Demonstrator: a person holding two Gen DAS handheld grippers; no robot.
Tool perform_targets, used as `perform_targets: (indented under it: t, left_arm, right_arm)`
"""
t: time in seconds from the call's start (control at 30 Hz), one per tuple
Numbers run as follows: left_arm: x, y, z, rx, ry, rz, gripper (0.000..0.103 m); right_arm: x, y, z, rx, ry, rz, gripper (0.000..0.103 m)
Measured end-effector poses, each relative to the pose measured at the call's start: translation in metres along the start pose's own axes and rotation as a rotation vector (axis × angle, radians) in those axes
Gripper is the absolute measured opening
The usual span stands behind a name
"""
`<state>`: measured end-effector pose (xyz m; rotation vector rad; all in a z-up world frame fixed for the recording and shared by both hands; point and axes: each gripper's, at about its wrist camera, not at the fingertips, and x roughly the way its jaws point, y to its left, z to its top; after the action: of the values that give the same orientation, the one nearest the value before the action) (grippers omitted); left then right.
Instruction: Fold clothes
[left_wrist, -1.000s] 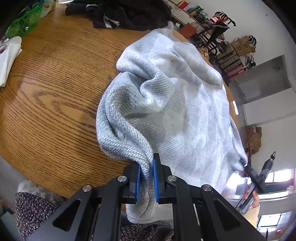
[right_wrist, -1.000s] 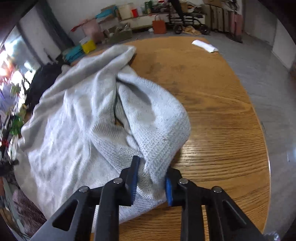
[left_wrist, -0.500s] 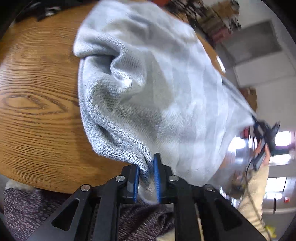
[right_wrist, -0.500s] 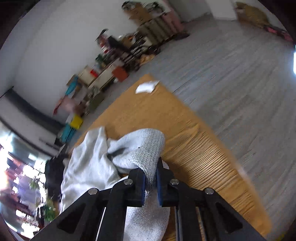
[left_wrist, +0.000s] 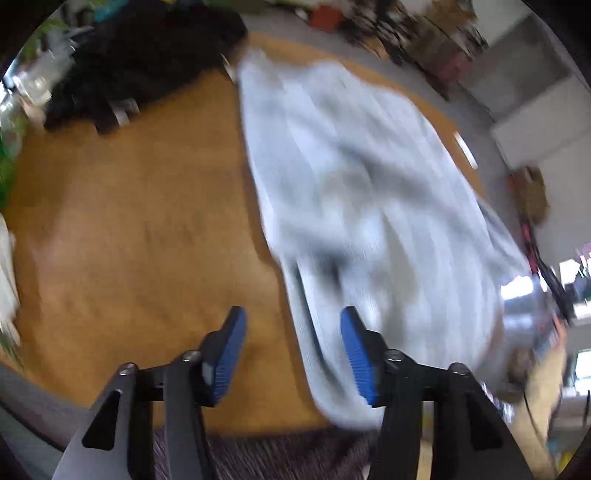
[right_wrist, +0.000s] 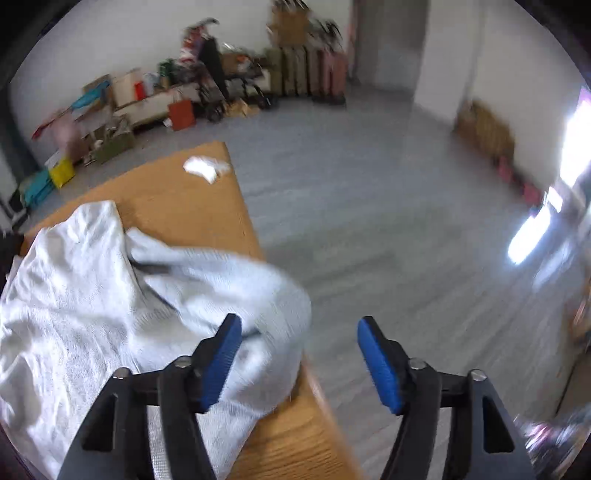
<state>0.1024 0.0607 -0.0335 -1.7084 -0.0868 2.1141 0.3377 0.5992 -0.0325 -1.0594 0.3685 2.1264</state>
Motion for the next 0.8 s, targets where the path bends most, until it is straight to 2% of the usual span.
perform_targets:
  t: [0.07,0.13,0.2,0.27,0.33,0.43,0.57,0.67,0.8]
  left_arm:
    - [0.015,0.004,0.038,-0.039,-0.028,0.024,0.058]
    - [0.033,0.005,0.067,-0.054,-0.046,0.065,0.058]
    - [0.055,0.000,0.090,-0.050,-0.063,0.117,0.058]
    - [0.077,-0.002,0.110,-0.055,-0.067,0.125,0.058]
    - [0.089,-0.002,0.121,-0.051,-0.081,0.138,0.058]
    - [0.107,-0.004,0.137,-0.044,-0.102,0.158,0.058]
    - [0.128,-0.003,0.152,-0.030,-0.116,0.181,0.058]
    - [0.127,0.005,0.151,-0.026,-0.118,0.170,0.058]
    - [0.125,0.016,0.149,-0.048,-0.113,0.181,0.058]
  right_arm:
    - [-0.012,0.015,0.021,-0.045,-0.056,0.052,0.079]
    - [-0.008,0.044,0.044,-0.106,-0.053,0.161,0.083]
    - [0.008,0.080,0.065,-0.167,-0.027,0.252,0.085]
    - [0.039,0.128,0.087,-0.238,0.018,0.322,0.085]
    - [0.076,0.174,0.109,-0.276,0.072,0.356,0.085]
    - [0.123,0.233,0.132,-0.306,0.140,0.361,0.085]
    - [0.166,0.301,0.148,-0.402,0.180,0.299,0.085]
    - [0.191,0.318,0.162,-0.409,0.216,0.295,0.085]
    - [0.201,0.318,0.166,-0.383,0.236,0.288,0.085]
